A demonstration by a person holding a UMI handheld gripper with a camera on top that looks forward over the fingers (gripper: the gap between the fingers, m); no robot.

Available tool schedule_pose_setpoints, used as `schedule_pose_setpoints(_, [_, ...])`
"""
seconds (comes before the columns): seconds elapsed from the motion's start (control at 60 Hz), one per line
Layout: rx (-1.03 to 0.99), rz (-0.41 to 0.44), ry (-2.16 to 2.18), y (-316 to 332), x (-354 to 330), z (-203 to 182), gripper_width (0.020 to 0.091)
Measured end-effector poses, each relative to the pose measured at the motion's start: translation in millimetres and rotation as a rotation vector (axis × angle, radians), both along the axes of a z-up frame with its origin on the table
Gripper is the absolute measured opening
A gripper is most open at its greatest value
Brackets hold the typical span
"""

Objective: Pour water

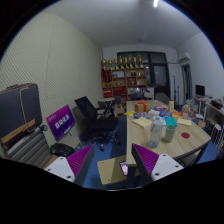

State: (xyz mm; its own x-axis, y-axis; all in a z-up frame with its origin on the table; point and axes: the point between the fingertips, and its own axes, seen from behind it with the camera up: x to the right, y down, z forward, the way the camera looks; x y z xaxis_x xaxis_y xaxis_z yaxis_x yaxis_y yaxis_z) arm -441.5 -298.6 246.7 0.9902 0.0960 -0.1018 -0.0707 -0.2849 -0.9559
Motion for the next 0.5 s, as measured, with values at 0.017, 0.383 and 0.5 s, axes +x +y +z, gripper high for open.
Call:
schedule_pose_setpoints(0.017, [-0.004, 0.000, 0.002, 0.1, 2.9, 2.8, 0.0827])
schedule_pose_setpoints(0.383, [0.057, -0.074, -0.073, 36.0, 55.3, -25.6, 0.0811])
schedule_pose_setpoints(0.5, [0.056, -0.152, -0.102, 74.6, 115.0, -50.6, 0.0810])
